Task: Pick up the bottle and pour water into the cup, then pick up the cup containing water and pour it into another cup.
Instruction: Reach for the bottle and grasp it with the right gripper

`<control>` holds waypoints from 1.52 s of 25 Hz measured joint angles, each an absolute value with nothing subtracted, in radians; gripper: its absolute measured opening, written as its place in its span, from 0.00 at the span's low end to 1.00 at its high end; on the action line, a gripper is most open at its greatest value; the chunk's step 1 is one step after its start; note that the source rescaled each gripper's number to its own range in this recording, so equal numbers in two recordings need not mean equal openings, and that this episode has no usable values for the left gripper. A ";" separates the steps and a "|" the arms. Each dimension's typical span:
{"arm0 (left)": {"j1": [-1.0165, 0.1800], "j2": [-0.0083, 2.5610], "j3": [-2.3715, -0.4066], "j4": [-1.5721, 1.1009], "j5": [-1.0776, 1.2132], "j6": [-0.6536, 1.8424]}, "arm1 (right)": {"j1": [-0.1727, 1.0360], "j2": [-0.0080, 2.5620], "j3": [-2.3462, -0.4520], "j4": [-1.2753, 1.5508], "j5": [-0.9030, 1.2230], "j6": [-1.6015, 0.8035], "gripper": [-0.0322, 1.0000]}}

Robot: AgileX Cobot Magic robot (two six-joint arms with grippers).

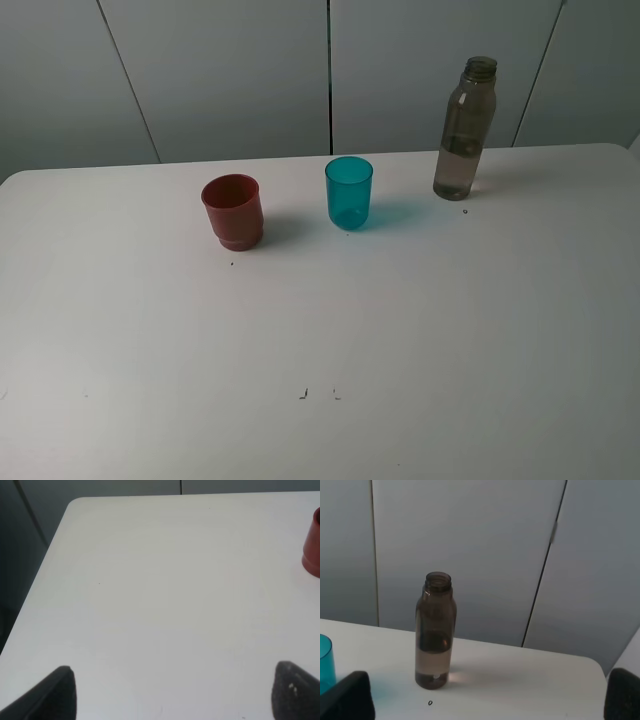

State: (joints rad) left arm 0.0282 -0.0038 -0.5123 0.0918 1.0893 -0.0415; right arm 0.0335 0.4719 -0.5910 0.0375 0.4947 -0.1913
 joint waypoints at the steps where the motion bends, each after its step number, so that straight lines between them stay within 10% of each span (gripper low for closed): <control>1: 0.028 -0.004 -0.512 0.092 1.089 -0.042 | 0.034 0.511 -0.591 0.058 0.488 -0.195 1.00; 38: 0.028 -0.004 -0.512 0.092 1.089 -0.045 | 0.154 1.849 -0.524 -0.088 -0.788 0.018 1.00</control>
State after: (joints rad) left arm 0.0282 -0.0038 -0.5123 0.0918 1.0893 -0.0454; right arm 0.1541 1.8494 -0.5241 -0.0881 -0.7877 0.0181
